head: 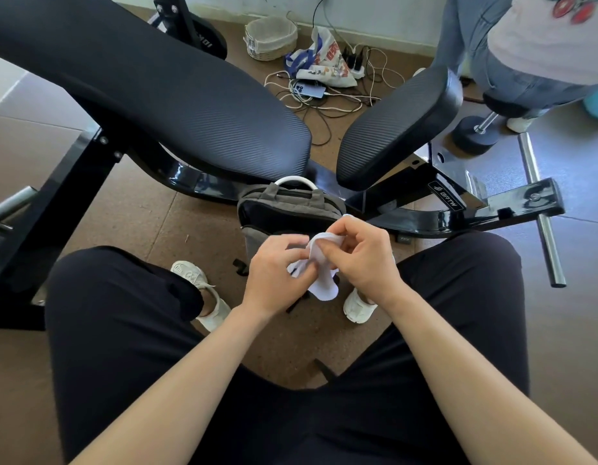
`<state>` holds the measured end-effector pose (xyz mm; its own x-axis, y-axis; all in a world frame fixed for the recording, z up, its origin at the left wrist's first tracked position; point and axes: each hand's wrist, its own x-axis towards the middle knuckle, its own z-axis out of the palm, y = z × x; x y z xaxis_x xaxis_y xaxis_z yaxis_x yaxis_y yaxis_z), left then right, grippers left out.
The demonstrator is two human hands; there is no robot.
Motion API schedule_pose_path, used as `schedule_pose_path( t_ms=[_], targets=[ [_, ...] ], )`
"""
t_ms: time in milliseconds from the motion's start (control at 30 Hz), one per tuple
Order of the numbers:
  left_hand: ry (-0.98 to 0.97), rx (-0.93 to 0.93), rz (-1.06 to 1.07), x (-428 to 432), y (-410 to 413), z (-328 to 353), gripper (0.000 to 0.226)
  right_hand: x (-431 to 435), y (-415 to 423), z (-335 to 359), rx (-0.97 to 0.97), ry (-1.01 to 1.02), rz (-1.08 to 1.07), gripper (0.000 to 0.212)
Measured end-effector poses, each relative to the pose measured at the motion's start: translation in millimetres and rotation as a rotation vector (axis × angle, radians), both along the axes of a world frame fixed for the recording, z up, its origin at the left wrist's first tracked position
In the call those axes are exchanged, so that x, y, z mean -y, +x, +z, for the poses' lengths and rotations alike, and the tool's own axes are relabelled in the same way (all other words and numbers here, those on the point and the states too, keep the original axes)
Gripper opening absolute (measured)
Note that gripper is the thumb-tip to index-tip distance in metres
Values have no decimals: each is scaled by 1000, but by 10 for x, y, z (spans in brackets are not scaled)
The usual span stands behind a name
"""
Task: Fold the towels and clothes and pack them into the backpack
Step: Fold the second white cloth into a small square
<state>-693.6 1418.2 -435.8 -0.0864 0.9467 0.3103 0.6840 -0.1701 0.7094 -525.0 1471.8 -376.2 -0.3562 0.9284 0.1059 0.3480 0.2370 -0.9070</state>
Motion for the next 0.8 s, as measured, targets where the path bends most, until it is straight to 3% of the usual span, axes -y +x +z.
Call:
schedule_pose_path(
  t_ms=[200,500,633,800],
  targets=[
    [-194,-75,-217,-16,-114,-73,30,-54,122,87,-114,-87,29,17],
    [-290,-146,-117,-50,-200,-72,19,-105,183,100,-196,-143,-80,15],
    [-239,-106,-92,-69,-280,-64,17,-153,221,90,-257,-177,-169,16],
    [-113,52,-47,-68,-377,109,27,-277,259,54,-324,-225,-448,20]
  ],
)
